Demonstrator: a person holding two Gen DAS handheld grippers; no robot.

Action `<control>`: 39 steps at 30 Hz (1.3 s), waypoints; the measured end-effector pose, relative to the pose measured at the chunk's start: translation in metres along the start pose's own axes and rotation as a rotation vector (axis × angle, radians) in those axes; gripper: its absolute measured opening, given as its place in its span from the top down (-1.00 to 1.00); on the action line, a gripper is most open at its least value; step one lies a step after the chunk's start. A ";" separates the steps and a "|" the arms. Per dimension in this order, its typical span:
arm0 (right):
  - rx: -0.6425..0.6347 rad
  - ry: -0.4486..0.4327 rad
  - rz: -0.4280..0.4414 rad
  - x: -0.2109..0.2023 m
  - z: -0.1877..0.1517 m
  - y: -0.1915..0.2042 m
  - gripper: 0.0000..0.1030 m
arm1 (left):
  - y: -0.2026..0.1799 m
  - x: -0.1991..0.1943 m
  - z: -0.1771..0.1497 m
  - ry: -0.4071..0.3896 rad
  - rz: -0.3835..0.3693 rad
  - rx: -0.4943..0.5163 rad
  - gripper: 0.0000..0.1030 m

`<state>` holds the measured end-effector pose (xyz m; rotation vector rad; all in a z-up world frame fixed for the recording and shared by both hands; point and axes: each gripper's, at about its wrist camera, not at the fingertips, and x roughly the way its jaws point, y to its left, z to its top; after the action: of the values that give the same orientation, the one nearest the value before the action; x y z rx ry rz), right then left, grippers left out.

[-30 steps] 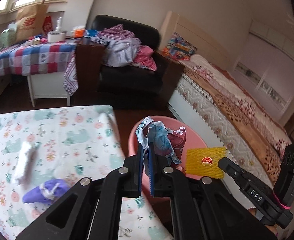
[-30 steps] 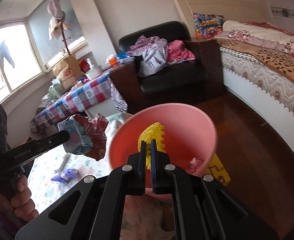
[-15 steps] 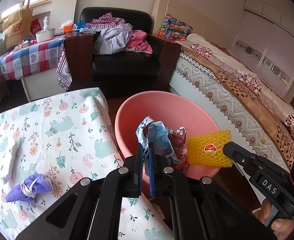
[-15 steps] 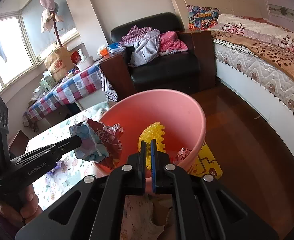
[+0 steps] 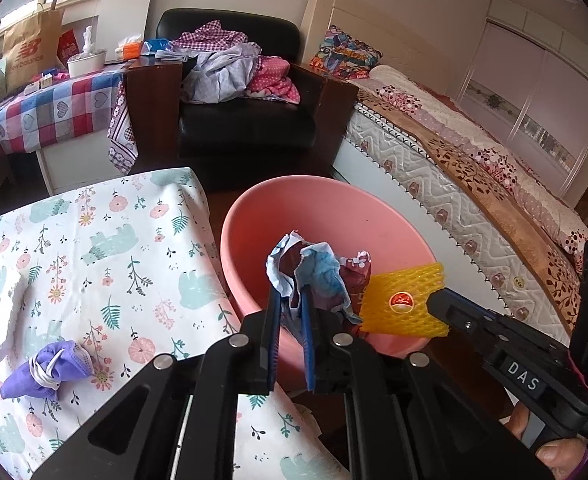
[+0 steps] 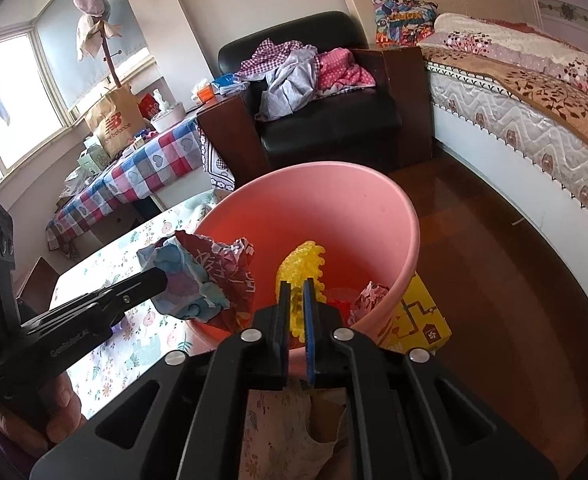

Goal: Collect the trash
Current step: 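Carry the wrapper and yellow net over the pink bin and open both tools, then move both open tools back toward the purple bag and white foam strip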

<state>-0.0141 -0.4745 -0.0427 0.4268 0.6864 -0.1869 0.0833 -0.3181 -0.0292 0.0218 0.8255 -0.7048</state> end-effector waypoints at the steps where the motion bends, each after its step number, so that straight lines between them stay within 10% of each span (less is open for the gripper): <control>1: 0.000 0.000 0.002 0.000 0.000 0.000 0.59 | 0.000 -0.001 0.000 0.000 -0.004 -0.001 0.73; 4: -0.002 -0.003 0.010 -0.002 0.000 0.001 0.36 | -0.001 -0.003 0.000 0.000 -0.017 -0.002 0.46; 23: -0.075 -0.013 0.043 -0.013 -0.005 0.035 0.35 | 0.032 -0.042 -0.017 -0.031 -0.011 -0.029 0.45; 39: -0.204 0.143 0.236 0.017 -0.040 0.132 0.35 | 0.138 -0.120 -0.066 -0.050 0.186 -0.135 0.45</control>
<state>0.0157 -0.3387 -0.0394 0.3242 0.7807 0.1372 0.0635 -0.1251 -0.0274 -0.0401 0.8099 -0.4714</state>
